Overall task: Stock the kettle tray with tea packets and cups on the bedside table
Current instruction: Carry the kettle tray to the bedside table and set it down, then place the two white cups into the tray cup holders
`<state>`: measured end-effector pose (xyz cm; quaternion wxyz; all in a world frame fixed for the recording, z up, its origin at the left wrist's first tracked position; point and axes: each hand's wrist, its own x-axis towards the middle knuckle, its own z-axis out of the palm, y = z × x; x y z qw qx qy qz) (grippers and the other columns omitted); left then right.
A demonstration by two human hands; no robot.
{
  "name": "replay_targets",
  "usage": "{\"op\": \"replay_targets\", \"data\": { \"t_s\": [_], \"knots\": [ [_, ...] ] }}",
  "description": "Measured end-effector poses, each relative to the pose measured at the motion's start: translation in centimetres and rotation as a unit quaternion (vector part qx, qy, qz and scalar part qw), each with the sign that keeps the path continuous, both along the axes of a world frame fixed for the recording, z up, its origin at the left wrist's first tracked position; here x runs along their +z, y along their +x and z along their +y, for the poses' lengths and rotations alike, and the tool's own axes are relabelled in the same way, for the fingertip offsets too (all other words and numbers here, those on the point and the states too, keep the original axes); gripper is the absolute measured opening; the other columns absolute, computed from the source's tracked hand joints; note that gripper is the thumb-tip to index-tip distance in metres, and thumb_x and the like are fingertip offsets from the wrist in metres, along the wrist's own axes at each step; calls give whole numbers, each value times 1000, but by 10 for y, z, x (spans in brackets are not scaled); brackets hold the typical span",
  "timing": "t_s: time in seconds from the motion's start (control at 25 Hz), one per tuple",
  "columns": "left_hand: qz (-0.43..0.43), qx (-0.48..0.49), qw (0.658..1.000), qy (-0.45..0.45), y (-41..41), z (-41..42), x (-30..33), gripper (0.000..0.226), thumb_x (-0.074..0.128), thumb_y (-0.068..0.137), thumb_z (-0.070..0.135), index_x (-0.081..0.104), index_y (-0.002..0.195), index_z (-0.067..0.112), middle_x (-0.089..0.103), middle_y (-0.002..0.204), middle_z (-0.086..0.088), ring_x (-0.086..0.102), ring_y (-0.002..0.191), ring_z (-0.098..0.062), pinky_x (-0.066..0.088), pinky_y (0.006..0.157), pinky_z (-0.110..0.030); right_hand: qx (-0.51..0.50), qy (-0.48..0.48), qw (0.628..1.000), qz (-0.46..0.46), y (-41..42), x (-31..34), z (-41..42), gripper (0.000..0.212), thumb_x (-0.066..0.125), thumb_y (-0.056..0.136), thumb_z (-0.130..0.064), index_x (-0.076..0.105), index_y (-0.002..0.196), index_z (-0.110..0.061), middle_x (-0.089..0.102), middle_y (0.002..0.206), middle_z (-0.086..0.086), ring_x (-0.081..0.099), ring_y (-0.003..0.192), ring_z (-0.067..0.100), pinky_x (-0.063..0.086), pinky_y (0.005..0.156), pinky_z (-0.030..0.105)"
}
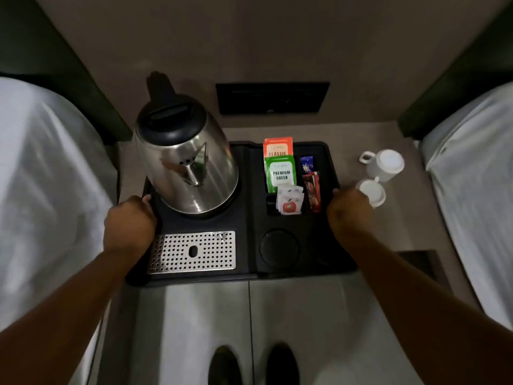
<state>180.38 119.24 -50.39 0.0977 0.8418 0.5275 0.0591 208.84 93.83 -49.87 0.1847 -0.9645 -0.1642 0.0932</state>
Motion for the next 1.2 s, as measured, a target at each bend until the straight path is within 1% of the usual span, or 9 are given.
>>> {"op": "replay_targets", "data": {
  "t_s": [0.08, 0.36, 0.56, 0.72, 0.76, 0.84, 0.96, 1.08, 1.2],
  "knots": [
    [-28, 17, 999, 10, 10, 3, -21, 45, 42, 104, 24, 36, 59, 15, 42, 50, -6, 31, 46, -22, 34, 56, -37, -29, -11, 1000, 3, 13, -21, 15, 29, 49, 95, -18, 67, 89, 4, 68, 90, 27, 65, 86, 41, 37, 64, 32],
    [-34, 59, 998, -18, 25, 15, -42, 42, 38, 104, 26, 53, 74, 1, 62, 75, -32, 56, 66, -44, 40, 61, -42, -16, -72, 997, 20, 34, -46, 32, 31, 49, 95, -24, 66, 88, 1, 69, 88, 24, 66, 83, 41, 45, 64, 36],
    [-62, 52, 995, -52, 38, 8, -33, 38, 38, 105, 20, 57, 84, -6, 62, 83, -34, 52, 69, -40, 38, 65, -44, -16, -56, 997, 57, 40, -36, 30, 31, 53, 94, -26, 66, 83, 0, 69, 84, 21, 62, 71, 35, 39, 60, 31],
    [-65, 148, 987, 7, 29, -55, -26, 55, 41, 100, 41, 47, 119, -10, 51, 112, -40, 49, 102, -53, 42, 85, -59, 43, -20, 999, 9, 62, 1, -15, 14, 59, 87, -15, 67, 79, -7, 67, 75, 14, 63, 68, 30, 37, 54, 23],
    [-64, 129, 989, 14, 37, -98, -19, 65, 40, 96, 49, 44, 124, -9, 50, 112, -39, 48, 102, -52, 41, 86, -59, 53, -17, 998, -36, 76, 11, -30, 7, 61, 82, -8, 67, 85, -8, 68, 80, 15, 65, 72, 32, 40, 55, 22],
    [-124, -25, 990, -64, 81, -186, -17, 75, 49, 87, 53, 39, 135, -3, 48, 122, -30, 46, 111, -44, 36, 94, -54, 46, -60, 994, -76, 115, 20, -50, 49, 67, 70, 1, 60, 116, -11, 63, 109, 19, 62, 94, 37, 52, 71, 35],
    [-135, -246, 952, -120, 202, -252, -18, 97, 69, 75, 57, 27, 148, 9, 37, 142, -15, 38, 128, -33, 30, 104, -52, 95, -204, 974, -3, 179, 11, -47, 100, 80, 64, -3, 27, 146, -24, 35, 144, 18, 39, 128, 42, 41, 98, 55],
    [-50, -263, 956, -123, 305, -247, -32, 116, 80, 60, 61, 23, 149, 13, 38, 146, -14, 39, 129, -32, 29, 104, -53, 199, -276, 939, 46, 214, -9, -34, 110, 84, 63, -12, 16, 149, -26, 30, 147, 19, 35, 131, 42, 36, 103, 50],
    [5, -288, 948, -132, 339, -251, -45, 92, 80, 68, 53, 36, 139, 14, 48, 135, -10, 45, 121, -30, 28, 104, -50, 243, -250, 934, 75, 226, -22, -31, 98, 86, 62, -15, 30, 143, -24, 42, 134, 17, 46, 120, 37, 43, 92, 41]
  ]
}}
